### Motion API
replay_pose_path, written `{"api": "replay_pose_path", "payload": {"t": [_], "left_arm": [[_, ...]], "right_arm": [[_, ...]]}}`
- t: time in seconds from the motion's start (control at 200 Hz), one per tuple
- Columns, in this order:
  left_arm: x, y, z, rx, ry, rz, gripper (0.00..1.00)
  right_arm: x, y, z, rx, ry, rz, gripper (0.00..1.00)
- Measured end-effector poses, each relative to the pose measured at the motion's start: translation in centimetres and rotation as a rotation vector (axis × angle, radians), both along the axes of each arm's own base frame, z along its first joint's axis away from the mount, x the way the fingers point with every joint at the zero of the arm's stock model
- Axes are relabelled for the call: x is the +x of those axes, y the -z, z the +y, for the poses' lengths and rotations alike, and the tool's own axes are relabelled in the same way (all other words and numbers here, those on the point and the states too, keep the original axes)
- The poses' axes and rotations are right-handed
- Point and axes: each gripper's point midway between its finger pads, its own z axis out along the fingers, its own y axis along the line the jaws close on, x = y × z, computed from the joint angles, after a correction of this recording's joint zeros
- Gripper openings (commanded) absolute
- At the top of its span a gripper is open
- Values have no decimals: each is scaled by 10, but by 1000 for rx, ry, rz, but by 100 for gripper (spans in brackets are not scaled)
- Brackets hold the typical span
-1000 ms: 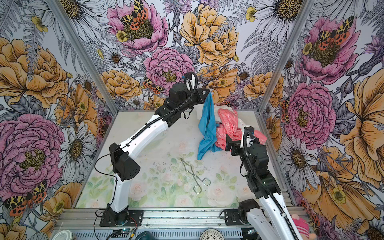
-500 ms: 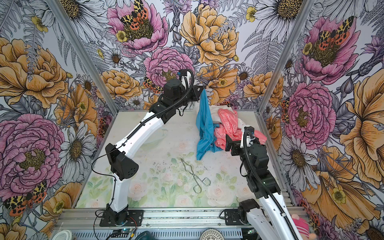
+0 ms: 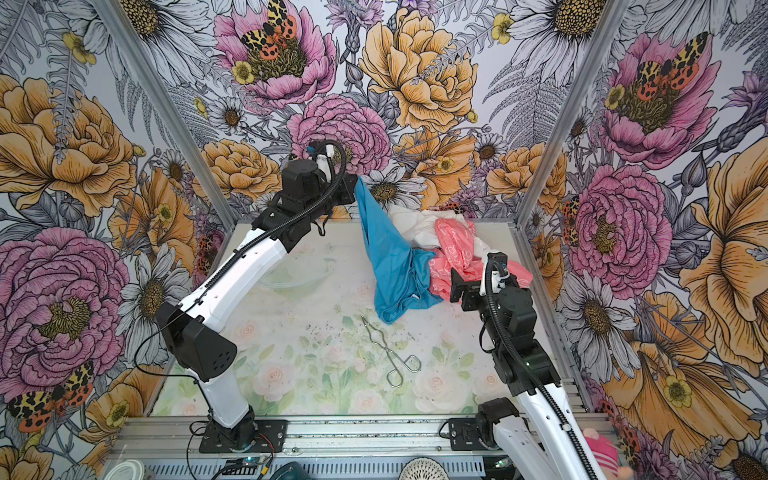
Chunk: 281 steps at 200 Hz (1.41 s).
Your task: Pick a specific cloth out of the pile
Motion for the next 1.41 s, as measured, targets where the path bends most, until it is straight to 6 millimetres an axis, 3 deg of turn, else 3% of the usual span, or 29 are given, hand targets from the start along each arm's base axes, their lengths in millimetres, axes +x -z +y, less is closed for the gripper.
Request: {"api": "replay_pose_path", "payload": {"t": [0.2, 0.35, 0.465, 0.565, 0.676, 0.766, 0.981, 1.101, 1.261, 1.406], "left_arm": [[15, 70, 51, 55, -114, 108, 26], [14, 117, 91, 76, -188, 186, 61], [3, 130, 116, 52, -236, 211, 69], [-9, 121, 121, 30, -241, 187, 73], [-24, 104, 104, 14, -196, 140, 74], [-38, 98, 76, 26, -115, 107, 75], [-70, 116, 9, 117, 99, 102, 76], [-84, 145, -24, 208, 192, 126, 76], [-102, 202, -66, 322, 317, 208, 76], [-107, 244, -84, 392, 376, 282, 75]], "right_arm": [[3, 6, 4, -2, -17, 22, 100], [4, 6, 4, -2, -18, 23, 100], [5, 8, 5, -2, -21, 29, 99], [7, 12, 6, -4, -25, 42, 99], [9, 16, 7, -7, -26, 57, 99], [10, 17, 8, -6, -29, 61, 100], [9, 15, 9, 3, -35, 58, 100], [9, 15, 9, 8, -33, 60, 99], [9, 15, 10, 17, -38, 62, 99], [8, 15, 16, 25, -75, 63, 100]]}}
